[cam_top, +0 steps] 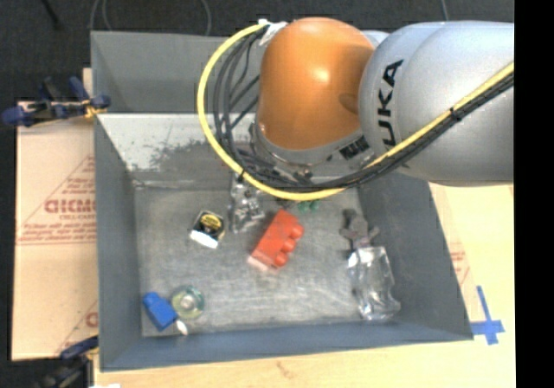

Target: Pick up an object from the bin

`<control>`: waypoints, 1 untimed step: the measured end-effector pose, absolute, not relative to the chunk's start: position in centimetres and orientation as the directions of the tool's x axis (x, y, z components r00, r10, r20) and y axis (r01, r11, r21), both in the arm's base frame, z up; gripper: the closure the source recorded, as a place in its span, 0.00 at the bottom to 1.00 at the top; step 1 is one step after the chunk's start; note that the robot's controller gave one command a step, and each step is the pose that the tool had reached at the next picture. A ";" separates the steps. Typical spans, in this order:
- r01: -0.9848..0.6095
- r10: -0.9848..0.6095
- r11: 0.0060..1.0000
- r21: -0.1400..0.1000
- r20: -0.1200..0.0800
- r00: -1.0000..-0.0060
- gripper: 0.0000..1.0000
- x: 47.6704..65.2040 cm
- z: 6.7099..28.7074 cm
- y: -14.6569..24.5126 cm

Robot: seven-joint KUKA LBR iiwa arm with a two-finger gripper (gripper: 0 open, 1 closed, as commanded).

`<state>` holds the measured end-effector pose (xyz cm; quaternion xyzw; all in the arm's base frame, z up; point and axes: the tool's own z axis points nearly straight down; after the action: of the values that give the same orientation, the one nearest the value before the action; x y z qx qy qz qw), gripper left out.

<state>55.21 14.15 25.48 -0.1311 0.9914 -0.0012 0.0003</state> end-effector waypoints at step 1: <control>-0.403 -0.403 0.915 -0.001 0.006 -0.915 1.00 51.7 14.8 5.7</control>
Offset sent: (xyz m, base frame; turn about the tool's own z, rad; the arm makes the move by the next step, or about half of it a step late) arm -0.0334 -0.0797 -0.1037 -0.1572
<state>51.74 5.74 14.76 -0.2060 0.9786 -0.0009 -0.0029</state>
